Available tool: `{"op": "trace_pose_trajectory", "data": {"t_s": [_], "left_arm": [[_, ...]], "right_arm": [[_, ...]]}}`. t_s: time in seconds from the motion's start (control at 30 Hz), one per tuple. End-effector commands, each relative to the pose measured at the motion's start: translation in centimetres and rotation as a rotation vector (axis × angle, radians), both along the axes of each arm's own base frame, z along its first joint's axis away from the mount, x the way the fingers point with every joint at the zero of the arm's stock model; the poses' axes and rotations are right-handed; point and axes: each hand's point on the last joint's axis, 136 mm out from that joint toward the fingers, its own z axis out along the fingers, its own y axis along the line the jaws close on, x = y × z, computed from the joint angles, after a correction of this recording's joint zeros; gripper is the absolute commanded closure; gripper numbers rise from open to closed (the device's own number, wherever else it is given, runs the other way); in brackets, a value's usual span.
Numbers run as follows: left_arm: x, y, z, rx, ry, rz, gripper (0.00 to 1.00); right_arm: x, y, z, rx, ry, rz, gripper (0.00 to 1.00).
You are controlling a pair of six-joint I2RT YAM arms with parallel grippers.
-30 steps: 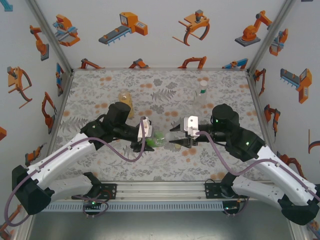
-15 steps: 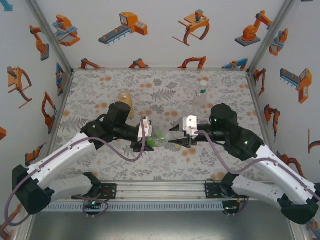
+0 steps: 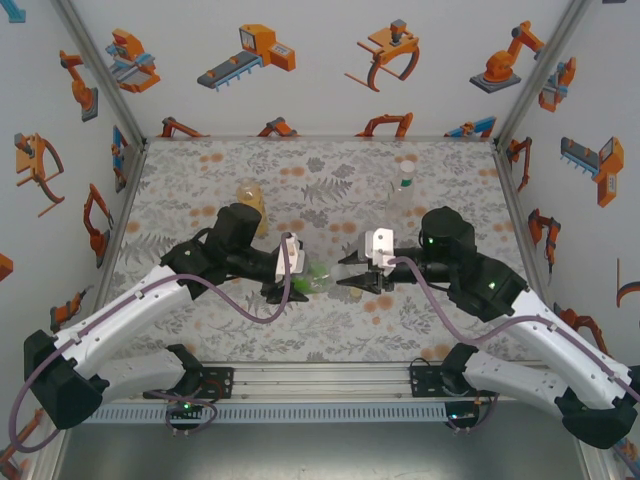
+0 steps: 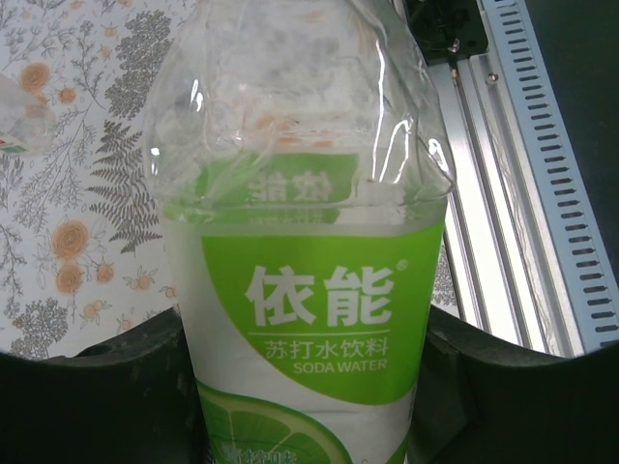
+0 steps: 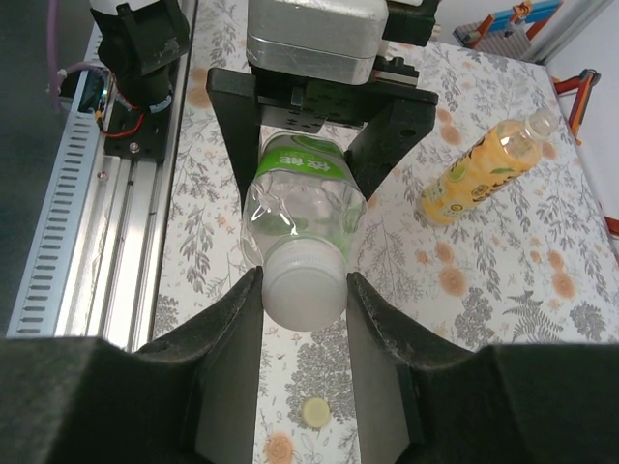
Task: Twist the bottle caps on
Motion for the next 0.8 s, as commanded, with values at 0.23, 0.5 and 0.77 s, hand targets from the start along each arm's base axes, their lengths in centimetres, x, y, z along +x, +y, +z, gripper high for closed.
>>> {"op": "trace_pose_trajectory", "data": {"t_s": [0.23, 0.5, 0.77], "left_arm": [[2.1, 0.2, 1.5, -0.034, -0.116, 0.114, 1.0], [3.2, 0.4, 1.5, -0.03, -0.143, 0.18, 1.0], [4.5, 0.6, 1.3, -0.016, -0.163, 0.245, 1.0]], "right_arm": [[6.0, -0.7, 1.0, 0.206, 0.358, -0.409, 1.0], [8.6, -1.8, 0.2, 0.407, 0.797, -0.625, 1.0], [9.8, -2.7, -3.5, 0.428, 1.258, -0.867, 1.0]]}}
